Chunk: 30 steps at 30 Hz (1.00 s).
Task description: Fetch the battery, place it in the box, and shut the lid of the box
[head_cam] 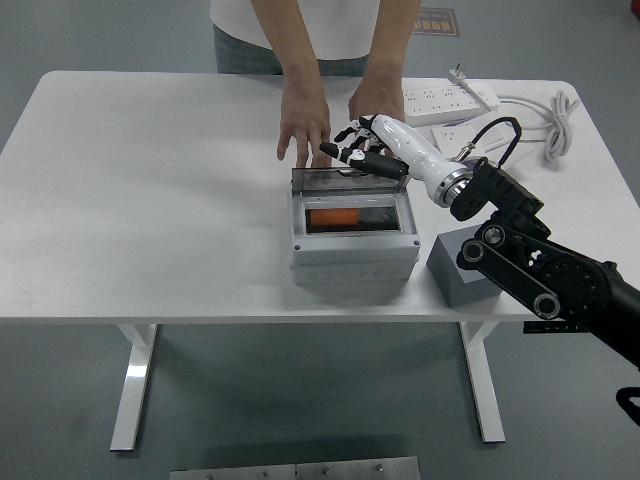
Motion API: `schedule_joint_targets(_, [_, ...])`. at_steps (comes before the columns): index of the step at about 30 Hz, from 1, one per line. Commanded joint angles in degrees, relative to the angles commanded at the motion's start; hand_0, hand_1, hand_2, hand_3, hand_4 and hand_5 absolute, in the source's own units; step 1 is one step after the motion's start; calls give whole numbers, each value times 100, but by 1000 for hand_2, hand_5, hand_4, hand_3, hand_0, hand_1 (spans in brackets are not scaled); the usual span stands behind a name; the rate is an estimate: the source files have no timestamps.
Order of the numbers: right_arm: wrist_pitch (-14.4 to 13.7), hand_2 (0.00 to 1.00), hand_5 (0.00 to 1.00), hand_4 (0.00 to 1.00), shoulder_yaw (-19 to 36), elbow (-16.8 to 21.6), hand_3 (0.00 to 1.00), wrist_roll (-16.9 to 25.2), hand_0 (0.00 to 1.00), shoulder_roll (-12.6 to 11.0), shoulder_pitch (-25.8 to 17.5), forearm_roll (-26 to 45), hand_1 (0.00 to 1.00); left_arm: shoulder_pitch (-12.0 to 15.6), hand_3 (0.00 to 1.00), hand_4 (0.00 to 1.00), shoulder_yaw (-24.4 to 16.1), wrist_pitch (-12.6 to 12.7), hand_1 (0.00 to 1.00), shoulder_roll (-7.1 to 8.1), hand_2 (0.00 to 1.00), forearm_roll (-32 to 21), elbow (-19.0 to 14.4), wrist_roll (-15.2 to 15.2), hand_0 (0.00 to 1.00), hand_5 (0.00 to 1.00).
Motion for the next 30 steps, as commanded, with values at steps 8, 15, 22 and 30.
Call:
schedule_joint_targets(8, [1,530,998,998,2,24,655,-9,421,-12,-35,-16,398,1,541,500,-8,-13,698,-13,573,12,-3,16,632,2])
schedule_joint_targets(15, [-2,529,998,998,-3,-1,653,-3,422,-7,-91,-20,397,11,541,500,-6,-17,698,-24,573,4,-2,23,632,2])
schedule_joint_targets(22, [10,527,998,998,-55,6,651,-14,420,3,-138,-12,397,55,541,500,-25,-23,698,-47,573,45,-6,43,632,2])
schedule_joint_targets(30, [4,527,998,998,-54,22,649,-11,406,-5,-148,-7,394,59,541,500,-40,-29,698,-49,573,73,-6,52,632,2])
